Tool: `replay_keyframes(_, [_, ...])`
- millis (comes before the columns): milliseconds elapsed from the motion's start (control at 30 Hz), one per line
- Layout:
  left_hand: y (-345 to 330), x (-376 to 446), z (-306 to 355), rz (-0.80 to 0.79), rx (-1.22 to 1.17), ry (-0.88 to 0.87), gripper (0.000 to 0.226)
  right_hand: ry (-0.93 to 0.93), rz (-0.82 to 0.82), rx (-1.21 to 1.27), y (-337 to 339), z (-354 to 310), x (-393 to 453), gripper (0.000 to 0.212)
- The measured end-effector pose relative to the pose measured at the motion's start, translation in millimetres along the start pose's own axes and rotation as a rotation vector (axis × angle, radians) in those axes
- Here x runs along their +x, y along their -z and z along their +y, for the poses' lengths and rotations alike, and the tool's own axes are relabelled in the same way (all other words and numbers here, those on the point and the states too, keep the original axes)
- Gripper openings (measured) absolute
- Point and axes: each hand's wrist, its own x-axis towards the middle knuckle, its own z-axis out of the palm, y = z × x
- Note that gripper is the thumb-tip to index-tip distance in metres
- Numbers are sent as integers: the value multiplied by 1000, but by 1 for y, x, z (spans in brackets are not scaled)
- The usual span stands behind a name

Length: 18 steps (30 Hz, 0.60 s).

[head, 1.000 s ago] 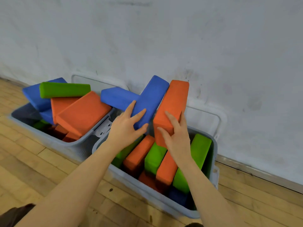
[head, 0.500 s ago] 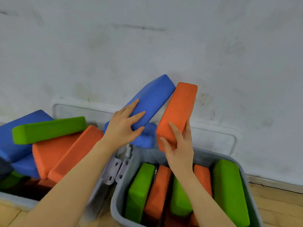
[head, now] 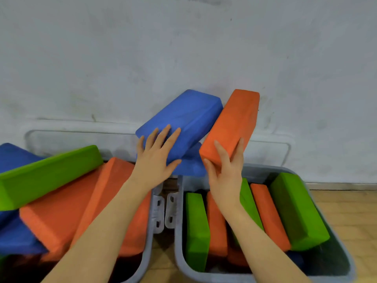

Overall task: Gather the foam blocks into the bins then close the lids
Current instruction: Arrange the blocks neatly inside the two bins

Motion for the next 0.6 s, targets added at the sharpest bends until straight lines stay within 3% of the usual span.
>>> replay_keyframes(133, [-1, 1, 13, -46, -70, 363, 67, 17, 22, -41, -6, 0, -3, 45])
replay_keyframes(267, [0, -2, 23, 64, -280, 368, 59, 36, 34, -77, -4, -5, 0, 42])
replay_keyframes(400, [6, 7, 21, 172, -262, 306, 53, 38, 58, -142, 5, -8, 7, 41])
replay_keyframes(500, [0, 7, 7, 88, -292, 250, 51, 79, 46, -154, 21, -10, 12, 39])
replay_keyframes(600, [-8, 3, -1, -52, -315, 349, 56, 162, -4, -154, 32, -10, 20, 39])
